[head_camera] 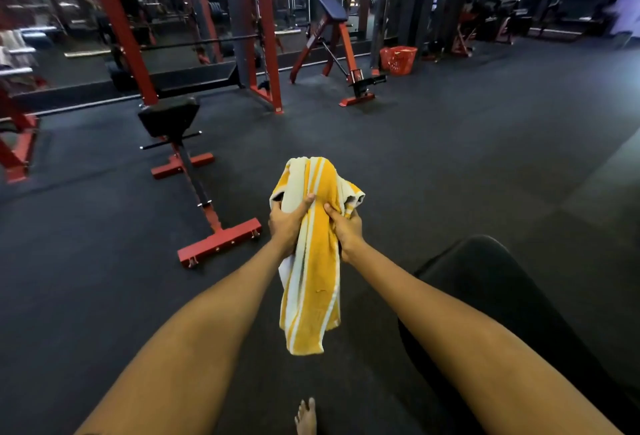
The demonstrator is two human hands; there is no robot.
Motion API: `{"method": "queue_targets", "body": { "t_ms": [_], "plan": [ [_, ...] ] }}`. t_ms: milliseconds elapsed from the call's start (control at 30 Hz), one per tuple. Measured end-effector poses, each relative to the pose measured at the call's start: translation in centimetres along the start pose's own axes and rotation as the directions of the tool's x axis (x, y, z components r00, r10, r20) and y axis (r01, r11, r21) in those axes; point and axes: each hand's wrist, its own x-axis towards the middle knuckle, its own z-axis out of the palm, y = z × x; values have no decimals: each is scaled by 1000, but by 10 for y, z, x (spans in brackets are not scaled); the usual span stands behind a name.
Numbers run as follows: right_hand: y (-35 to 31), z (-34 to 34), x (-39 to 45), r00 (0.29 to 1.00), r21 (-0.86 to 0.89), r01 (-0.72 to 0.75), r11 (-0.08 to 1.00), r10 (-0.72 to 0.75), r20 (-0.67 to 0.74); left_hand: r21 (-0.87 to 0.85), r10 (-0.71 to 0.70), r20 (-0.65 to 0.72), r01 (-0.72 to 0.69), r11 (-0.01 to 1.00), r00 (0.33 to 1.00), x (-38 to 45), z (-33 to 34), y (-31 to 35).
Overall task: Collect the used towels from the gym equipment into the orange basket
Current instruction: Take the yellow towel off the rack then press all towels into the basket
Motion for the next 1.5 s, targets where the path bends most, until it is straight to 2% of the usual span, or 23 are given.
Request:
{"method": "queue_targets", "body": {
  "t_ms": [167, 433, 533, 633, 767, 967, 1300, 1500],
  "plan": [
    [-38, 30, 126, 998, 37, -39, 999, 41, -57, 52, 13, 53, -16, 999, 998, 131, 39, 21],
    [-91, 26, 310, 980, -43, -33, 999, 24, -199, 46, -39, 269, 28, 999, 962, 297, 128, 23],
    [-103, 19, 391, 970, -43, -37, 998, 26, -240, 30, -55, 276, 48, 998, 960, 363, 173, 19],
    [-124, 13, 461, 971, -39, -39, 998, 28, -238, 37, -17, 300, 7, 999, 954, 424, 211, 26],
    [-168, 2, 573, 962, 8, -52, 999, 52, -269, 43, 10, 354, -27, 999, 935, 527, 279, 52],
    [-222, -4, 706, 957, -11, -23, 1000, 19, -290, 21, 62, 348, -73, 997, 935, 636, 358, 80],
    [-281, -5, 972, 950, 1, 7, 1000, -6, -312, 29, 103, 390, -124, 992, 915, 884, 482, 89],
    [-345, 1, 1122, 936, 31, 28, 999, -15, -353, 41, 92, 433, -122, 992, 897, 1030, 563, 123]
  ]
}}
